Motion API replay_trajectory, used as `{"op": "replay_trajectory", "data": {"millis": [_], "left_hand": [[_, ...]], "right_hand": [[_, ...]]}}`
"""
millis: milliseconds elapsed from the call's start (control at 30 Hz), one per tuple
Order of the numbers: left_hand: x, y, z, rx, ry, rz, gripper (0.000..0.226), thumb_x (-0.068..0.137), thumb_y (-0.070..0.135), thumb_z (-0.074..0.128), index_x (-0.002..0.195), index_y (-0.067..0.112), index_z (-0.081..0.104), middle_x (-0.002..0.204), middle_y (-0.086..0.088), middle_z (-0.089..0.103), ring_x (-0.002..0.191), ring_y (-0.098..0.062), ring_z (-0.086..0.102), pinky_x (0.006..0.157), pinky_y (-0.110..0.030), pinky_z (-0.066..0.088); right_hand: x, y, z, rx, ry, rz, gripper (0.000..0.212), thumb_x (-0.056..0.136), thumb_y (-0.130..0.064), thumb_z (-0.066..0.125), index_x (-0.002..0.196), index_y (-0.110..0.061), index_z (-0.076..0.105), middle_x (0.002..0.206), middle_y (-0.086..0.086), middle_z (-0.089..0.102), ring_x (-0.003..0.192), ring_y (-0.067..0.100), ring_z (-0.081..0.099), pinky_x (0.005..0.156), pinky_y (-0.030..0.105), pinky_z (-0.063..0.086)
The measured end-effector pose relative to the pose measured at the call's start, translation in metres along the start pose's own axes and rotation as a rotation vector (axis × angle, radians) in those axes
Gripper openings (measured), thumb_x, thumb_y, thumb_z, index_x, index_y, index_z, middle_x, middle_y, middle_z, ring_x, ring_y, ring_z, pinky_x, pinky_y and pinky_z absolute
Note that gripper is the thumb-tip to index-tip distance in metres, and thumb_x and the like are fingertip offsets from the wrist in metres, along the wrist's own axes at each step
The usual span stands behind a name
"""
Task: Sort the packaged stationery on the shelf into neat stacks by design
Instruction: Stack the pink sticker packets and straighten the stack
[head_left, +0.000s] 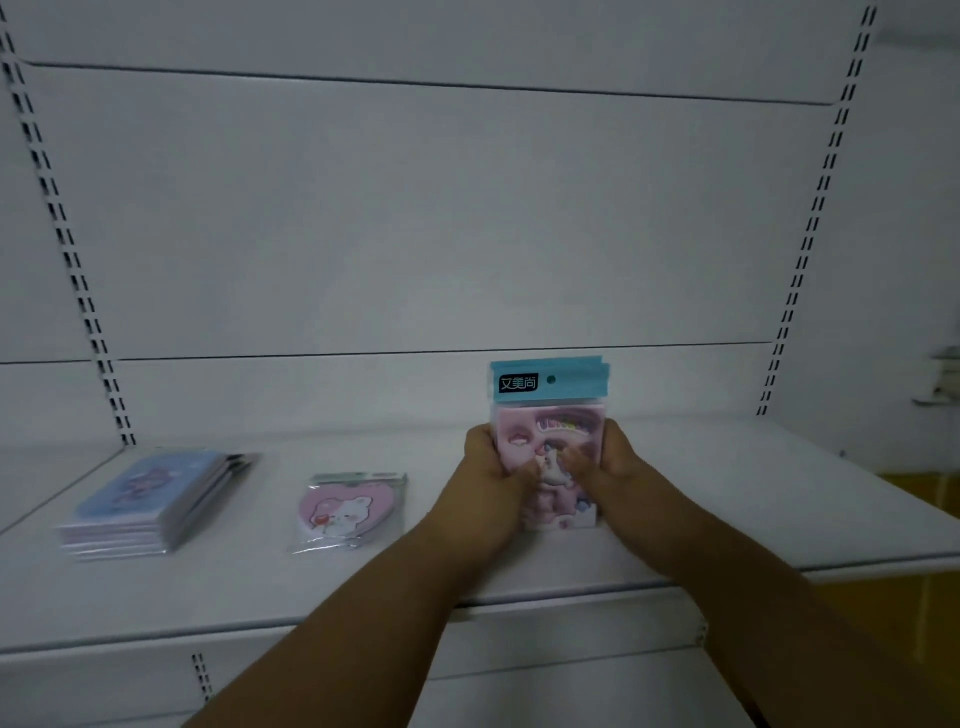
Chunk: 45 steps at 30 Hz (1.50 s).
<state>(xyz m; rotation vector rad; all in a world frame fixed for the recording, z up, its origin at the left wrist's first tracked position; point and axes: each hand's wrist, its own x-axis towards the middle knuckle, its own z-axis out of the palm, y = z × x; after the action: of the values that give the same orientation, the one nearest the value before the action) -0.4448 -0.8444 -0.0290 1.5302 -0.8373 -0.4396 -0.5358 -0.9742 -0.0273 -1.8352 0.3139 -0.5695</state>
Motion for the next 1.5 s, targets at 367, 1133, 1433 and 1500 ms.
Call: {"op": "replay_trajectory", "data": {"millis": [367, 1133, 1433, 1500], "left_hand": [[-0.011, 0.01, -0.012, 0.405, -0.009, -0.009, 0.03, 0.096, 0.021, 0.059, 0.124, 0.025, 0.048, 0.123, 0.006, 0.066, 0.104, -0.009, 0.064, 0.082, -0.024, 0.054], [0.012, 0.032, -0.016, 0.421, 0.111, -0.247, 0.017, 0.092, 0.028, 0.065, 0.102, 0.015, 0.062, 0.093, -0.001, 0.071, 0.078, -0.013, 0.069, 0.068, -0.028, 0.06], [0.028, 0.025, -0.005, 0.785, 0.012, -0.362, 0.035, 0.097, 0.028, 0.053, 0.121, 0.003, 0.061, 0.121, -0.015, 0.063, 0.102, -0.024, 0.059, 0.082, -0.029, 0.046], [0.029, 0.021, -0.005, 0.825, 0.045, -0.369, 0.039, 0.097, 0.032, 0.052, 0.12, 0.003, 0.061, 0.122, -0.016, 0.063, 0.099, -0.024, 0.057, 0.079, -0.028, 0.043]], "right_hand": [[-0.005, 0.006, -0.029, -0.302, -0.11, -0.04, 0.039, 0.089, -0.027, 0.064, 0.124, -0.032, 0.047, 0.116, -0.009, 0.069, 0.102, 0.009, 0.069, 0.09, 0.042, 0.057], [0.022, -0.008, -0.032, -0.103, -0.019, 0.197, 0.033, 0.087, -0.031, 0.067, 0.103, -0.001, 0.068, 0.089, 0.012, 0.077, 0.076, 0.024, 0.073, 0.072, 0.036, 0.061], [0.043, -0.006, -0.025, -0.561, -0.022, 0.403, 0.041, 0.083, -0.046, 0.065, 0.069, -0.008, 0.058, 0.049, 0.008, 0.051, 0.037, 0.017, 0.039, 0.042, 0.022, 0.031], [0.043, -0.004, -0.023, -0.618, -0.002, 0.374, 0.044, 0.083, -0.049, 0.064, 0.066, -0.009, 0.055, 0.049, 0.008, 0.05, 0.038, 0.017, 0.041, 0.042, 0.021, 0.033]]}}
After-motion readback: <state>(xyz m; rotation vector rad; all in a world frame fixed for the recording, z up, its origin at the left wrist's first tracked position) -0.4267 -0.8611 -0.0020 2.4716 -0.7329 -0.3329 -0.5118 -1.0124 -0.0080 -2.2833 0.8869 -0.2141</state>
